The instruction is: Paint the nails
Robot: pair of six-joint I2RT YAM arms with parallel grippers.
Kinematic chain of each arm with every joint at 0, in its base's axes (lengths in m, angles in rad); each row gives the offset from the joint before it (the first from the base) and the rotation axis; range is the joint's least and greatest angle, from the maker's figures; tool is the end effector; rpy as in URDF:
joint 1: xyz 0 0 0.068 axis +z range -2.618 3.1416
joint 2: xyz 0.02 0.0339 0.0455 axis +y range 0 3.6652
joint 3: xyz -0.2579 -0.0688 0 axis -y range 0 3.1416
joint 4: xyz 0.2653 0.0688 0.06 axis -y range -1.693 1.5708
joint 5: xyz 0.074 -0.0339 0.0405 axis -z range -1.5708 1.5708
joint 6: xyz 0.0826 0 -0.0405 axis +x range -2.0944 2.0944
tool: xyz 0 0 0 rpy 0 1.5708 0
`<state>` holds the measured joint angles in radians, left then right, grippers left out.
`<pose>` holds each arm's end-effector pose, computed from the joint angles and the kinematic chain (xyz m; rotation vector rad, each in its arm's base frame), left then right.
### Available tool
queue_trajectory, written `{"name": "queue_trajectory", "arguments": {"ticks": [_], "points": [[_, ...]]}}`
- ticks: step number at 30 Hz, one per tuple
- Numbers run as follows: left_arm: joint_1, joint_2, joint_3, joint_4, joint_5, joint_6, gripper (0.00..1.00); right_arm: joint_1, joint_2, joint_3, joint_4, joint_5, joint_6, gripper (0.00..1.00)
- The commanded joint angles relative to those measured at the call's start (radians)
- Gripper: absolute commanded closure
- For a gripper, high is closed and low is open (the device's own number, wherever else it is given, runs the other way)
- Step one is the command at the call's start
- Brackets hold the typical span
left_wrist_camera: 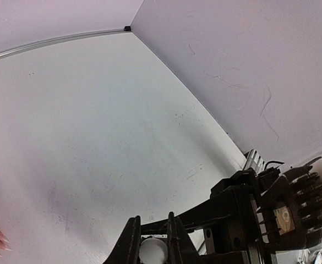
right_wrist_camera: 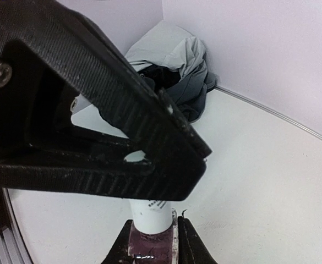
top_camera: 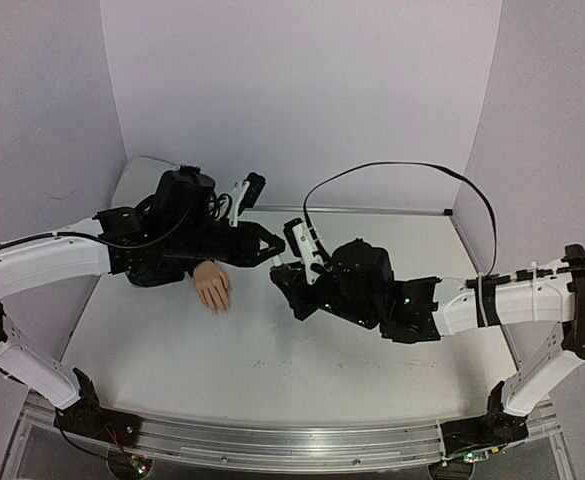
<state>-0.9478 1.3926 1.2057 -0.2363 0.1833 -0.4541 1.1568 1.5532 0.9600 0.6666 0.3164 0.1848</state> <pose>0.2139 -0.3236 0.3132 0.6499 2.0558 -1.0484 0.1929 0.3752 0.2840 -0.4847 1.4826 0.8363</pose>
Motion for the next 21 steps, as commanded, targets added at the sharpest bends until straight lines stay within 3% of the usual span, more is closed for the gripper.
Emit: {"name": "queue_trajectory", "arguments": {"ticks": [1, 4, 7, 11, 14, 21], "points": [[-0.014, -0.028, 0.041, -0.084, 0.037, 0.013, 0.71, -0.049, -0.031, -0.018, 0.17, -0.174, -0.102, 1.0], [-0.013, -0.062, 0.014, -0.065, 0.057, 0.025, 0.47, -0.08, -0.053, -0.044, 0.192, -0.389, -0.079, 1.0], [-0.013, -0.108, -0.038, -0.011, 0.09, 0.039, 0.31, -0.134, -0.084, -0.082, 0.225, -0.659, -0.036, 1.0], [-0.012, -0.131, -0.063, 0.051, 0.164, 0.049, 0.25, -0.192, -0.106, -0.122, 0.311, -0.945, 0.027, 1.0], [-0.013, -0.106, -0.05, 0.066, 0.219, 0.047, 0.33, -0.209, -0.117, -0.147, 0.378, -1.021, 0.075, 1.0], [-0.014, -0.052, -0.014, 0.075, 0.296, 0.022, 0.7, -0.219, -0.114, -0.15, 0.427, -1.04, 0.111, 1.0]]}}
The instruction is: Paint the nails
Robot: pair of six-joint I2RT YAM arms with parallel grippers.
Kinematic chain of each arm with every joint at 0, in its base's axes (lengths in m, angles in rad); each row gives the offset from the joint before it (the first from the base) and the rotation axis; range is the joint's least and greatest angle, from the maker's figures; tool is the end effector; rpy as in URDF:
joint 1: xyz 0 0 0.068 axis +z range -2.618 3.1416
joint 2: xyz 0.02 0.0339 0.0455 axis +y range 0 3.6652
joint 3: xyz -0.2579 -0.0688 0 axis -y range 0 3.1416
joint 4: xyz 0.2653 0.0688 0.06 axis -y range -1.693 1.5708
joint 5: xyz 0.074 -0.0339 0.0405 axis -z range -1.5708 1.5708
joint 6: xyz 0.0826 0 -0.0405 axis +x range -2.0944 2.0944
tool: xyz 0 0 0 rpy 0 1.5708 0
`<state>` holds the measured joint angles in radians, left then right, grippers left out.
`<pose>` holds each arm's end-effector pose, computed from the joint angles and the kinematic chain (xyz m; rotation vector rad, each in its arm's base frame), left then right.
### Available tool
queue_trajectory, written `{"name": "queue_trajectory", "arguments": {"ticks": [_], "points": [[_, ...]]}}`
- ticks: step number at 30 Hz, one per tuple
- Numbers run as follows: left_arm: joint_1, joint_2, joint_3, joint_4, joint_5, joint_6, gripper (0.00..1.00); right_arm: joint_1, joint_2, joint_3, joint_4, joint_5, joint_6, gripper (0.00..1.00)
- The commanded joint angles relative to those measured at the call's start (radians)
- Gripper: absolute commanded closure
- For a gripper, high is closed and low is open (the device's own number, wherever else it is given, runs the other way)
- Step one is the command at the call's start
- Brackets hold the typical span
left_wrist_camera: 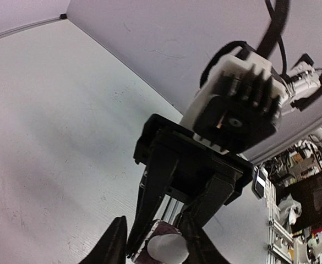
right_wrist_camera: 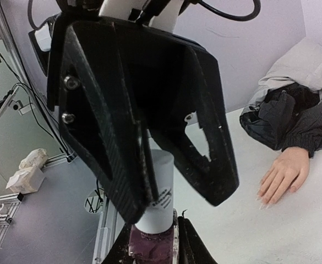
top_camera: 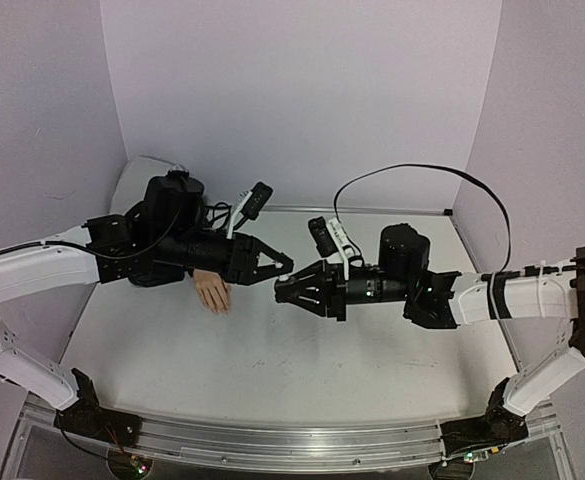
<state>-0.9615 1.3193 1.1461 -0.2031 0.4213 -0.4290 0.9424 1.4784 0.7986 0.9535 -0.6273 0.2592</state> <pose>0.1820 -0.3198 0.3218 0.8610 1.9773 -1.2802 0.1817 0.3326 0.2883 -1.0169 1.1005 1.3960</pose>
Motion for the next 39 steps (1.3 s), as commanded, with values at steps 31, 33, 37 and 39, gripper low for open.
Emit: {"name": "queue_trajectory", "arguments": {"ticks": [31, 33, 37, 39], "points": [[0.006, 0.026, 0.089, -0.091, -0.207, -0.029, 0.36, 0.141, -0.049, 0.039, -0.099, 0.625, -0.169, 1.0], [0.006, 0.011, 0.067, -0.057, -0.19, -0.028, 0.29, 0.114, -0.065, 0.019, -0.075, 0.481, -0.152, 1.0], [0.006, 0.009, 0.039, 0.013, -0.067, -0.018, 0.28, 0.052, -0.085, -0.033, 0.03, 0.196, -0.075, 1.0], [0.004, 0.023, 0.042, 0.044, 0.013, -0.012, 0.32, 0.023, -0.09, -0.056, 0.108, 0.075, -0.016, 1.0]]}}
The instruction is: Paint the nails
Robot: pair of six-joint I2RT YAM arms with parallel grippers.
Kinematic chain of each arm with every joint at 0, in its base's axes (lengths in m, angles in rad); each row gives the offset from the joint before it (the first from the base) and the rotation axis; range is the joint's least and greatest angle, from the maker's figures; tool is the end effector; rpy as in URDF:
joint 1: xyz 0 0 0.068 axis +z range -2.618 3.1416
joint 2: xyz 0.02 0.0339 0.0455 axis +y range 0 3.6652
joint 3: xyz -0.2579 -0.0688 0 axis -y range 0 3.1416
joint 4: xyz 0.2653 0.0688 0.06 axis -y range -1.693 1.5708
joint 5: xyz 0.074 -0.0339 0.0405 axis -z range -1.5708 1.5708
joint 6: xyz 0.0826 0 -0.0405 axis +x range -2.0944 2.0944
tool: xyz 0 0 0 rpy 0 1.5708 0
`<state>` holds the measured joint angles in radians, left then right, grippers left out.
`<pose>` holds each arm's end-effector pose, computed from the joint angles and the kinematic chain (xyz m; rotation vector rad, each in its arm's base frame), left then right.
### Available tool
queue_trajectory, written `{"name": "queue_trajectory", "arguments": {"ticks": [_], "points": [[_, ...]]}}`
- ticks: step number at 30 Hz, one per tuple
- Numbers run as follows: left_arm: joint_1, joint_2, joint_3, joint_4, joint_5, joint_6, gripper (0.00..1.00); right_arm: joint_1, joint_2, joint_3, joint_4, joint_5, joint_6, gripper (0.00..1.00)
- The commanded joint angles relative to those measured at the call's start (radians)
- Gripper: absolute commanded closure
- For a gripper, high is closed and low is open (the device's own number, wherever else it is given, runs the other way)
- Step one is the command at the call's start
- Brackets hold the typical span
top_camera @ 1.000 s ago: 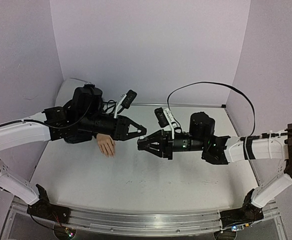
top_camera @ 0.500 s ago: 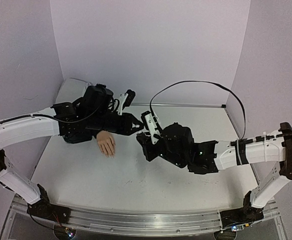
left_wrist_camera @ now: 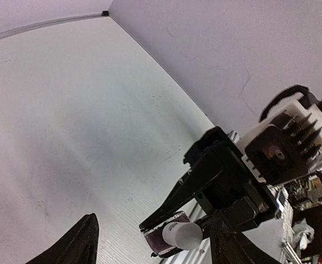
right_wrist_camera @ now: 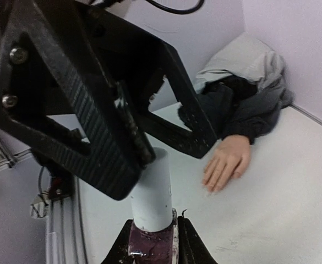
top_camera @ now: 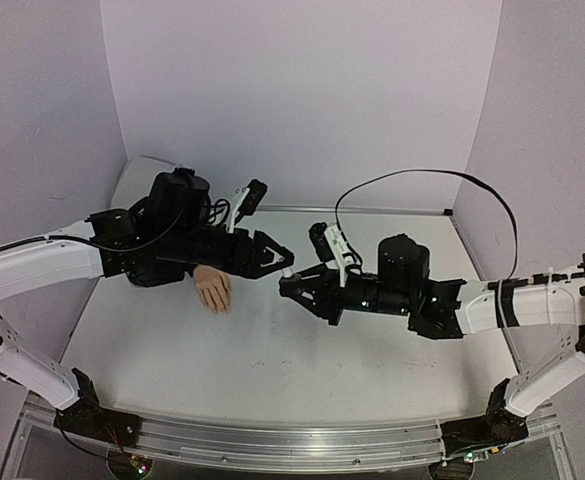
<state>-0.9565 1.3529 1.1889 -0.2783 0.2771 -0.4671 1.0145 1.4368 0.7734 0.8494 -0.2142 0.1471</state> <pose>0.1974 -0.3190 0.3155 0.7195 2.0822 -1.1389 0.1876 0.3350 0.2816 -0.7907 1.2538 1.1047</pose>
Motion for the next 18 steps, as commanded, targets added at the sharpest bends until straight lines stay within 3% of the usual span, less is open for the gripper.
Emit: {"name": "queue_trajectory", "arguments": {"ticks": [1, 6, 18], "points": [[-0.004, -0.004, 0.002, 0.13, 0.186, 0.029, 0.35, -0.06, -0.052, -0.043, 0.248, -0.364, 0.114, 1.0], [-0.052, 0.008, 0.023, 0.142, 0.232, 0.076, 0.51, -0.092, -0.057, -0.066, 0.355, -0.439, 0.188, 1.0], [-0.065, 0.026, 0.044, 0.141, 0.196, 0.079, 0.89, -0.096, -0.017, -0.042, 0.374, -0.487, 0.212, 1.0]]}}
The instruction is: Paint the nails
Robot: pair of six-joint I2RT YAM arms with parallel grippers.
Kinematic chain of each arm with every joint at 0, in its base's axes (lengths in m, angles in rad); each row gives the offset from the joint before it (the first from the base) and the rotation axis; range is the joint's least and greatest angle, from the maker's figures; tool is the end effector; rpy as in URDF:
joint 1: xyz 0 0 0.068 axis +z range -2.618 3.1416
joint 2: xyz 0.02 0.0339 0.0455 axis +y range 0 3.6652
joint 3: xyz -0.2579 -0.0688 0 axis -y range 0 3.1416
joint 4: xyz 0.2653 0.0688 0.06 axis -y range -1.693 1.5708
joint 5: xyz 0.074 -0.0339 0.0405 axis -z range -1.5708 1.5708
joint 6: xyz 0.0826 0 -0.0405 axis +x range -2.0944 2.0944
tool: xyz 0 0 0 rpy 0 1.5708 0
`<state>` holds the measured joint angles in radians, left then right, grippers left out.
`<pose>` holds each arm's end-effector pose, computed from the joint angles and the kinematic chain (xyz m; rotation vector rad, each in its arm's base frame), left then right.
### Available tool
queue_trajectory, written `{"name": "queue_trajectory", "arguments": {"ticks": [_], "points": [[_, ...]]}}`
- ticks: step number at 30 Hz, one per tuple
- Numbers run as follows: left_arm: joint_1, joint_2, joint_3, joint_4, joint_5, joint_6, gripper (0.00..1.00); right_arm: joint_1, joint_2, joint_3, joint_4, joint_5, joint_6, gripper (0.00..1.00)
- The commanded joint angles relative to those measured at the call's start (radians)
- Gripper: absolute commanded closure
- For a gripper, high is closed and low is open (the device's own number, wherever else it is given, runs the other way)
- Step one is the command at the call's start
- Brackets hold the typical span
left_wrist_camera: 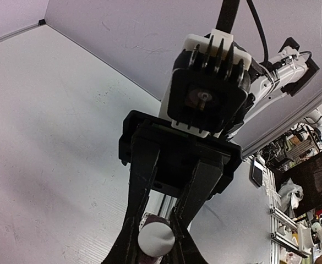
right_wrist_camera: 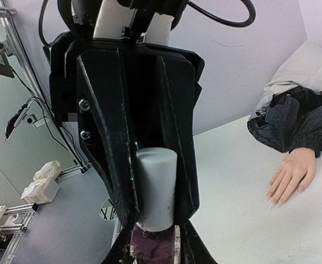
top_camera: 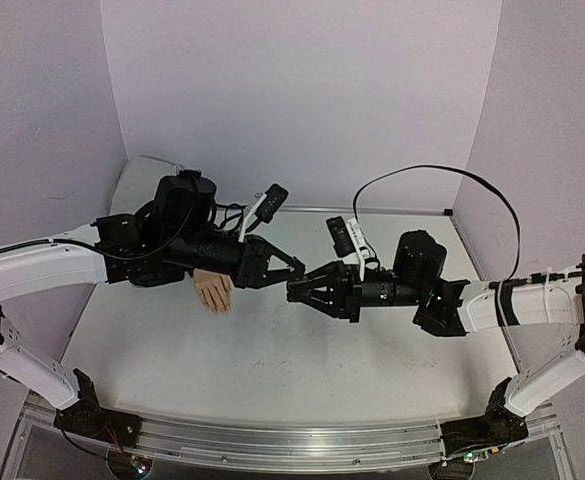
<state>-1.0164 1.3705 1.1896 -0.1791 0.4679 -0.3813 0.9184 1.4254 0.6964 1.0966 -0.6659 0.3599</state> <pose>0.1677 -0.3416 0.3255 0.9951 1.9066 -1.3320 0.1720 0.3092 0.2866 -0.9766 1.0569 1.4734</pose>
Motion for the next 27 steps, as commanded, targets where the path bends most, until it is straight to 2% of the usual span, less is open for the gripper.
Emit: {"name": "queue_trajectory", "arguments": {"ticks": [1, 3, 4, 5, 6, 8, 9, 10, 11, 13, 15, 16, 19, 22, 25, 27], "points": [[-0.005, 0.009, 0.045, 0.041, -0.004, -0.008, 0.94, 0.0, -0.002, 0.036, 0.124, -0.026, -0.005, 1.0], [-0.005, 0.009, 0.043, 0.036, -0.041, -0.014, 1.0, 0.0, 0.002, 0.047, 0.077, 0.039, -0.031, 1.0], [-0.005, 0.009, 0.042, 0.027, -0.075, -0.021, 1.0, 0.003, -0.004, 0.055, 0.031, 0.133, -0.05, 1.0], [-0.006, 0.01, 0.045, -0.001, -0.114, -0.03, 1.0, 0.02, -0.011, 0.07, -0.048, 0.298, -0.071, 1.0], [-0.005, 0.016, 0.055, -0.038, -0.162, -0.04, 1.0, 0.064, -0.01, 0.106, -0.154, 0.616, -0.092, 1.0], [-0.005, 0.035, 0.082, -0.114, -0.277, -0.065, 1.0, 0.191, 0.039, 0.225, -0.438, 1.427, -0.072, 1.0], [-0.006, 0.043, 0.091, -0.138, -0.31, -0.076, 1.0, 0.227, 0.067, 0.269, -0.508, 1.604, -0.063, 1.0], [-0.005, 0.048, 0.095, -0.153, -0.328, -0.083, 1.0, 0.248, 0.086, 0.294, -0.534, 1.689, -0.074, 1.0], [-0.004, 0.053, 0.098, -0.16, -0.332, -0.088, 1.0, 0.261, 0.097, 0.312, -0.536, 1.696, -0.092, 1.0], [-0.003, 0.056, 0.104, -0.164, -0.327, -0.09, 1.0, 0.263, 0.102, 0.313, -0.479, 1.581, -0.148, 1.0], [-0.002, 0.055, 0.111, -0.164, -0.312, -0.081, 1.0, 0.26, 0.08, 0.255, -0.344, 1.364, -0.245, 1.0], [-0.001, 0.052, 0.114, -0.163, -0.295, -0.075, 0.93, 0.258, 0.059, 0.217, -0.28, 1.24, -0.275, 1.0], [0.029, 0.015, 0.085, -0.085, -0.166, -0.092, 0.54, 0.217, -0.003, 0.13, -0.164, 0.847, -0.279, 1.0], [0.034, -0.054, 0.049, 0.002, -0.1, -0.081, 0.3, 0.168, -0.036, 0.111, -0.136, 0.51, -0.243, 1.0], [0.035, -0.086, 0.031, 0.041, -0.067, -0.049, 0.24, 0.11, -0.05, 0.109, -0.125, 0.248, -0.188, 1.0], [0.035, -0.092, 0.021, 0.059, -0.038, -0.038, 0.24, 0.076, -0.053, 0.104, -0.092, 0.096, -0.14, 1.0]]}}
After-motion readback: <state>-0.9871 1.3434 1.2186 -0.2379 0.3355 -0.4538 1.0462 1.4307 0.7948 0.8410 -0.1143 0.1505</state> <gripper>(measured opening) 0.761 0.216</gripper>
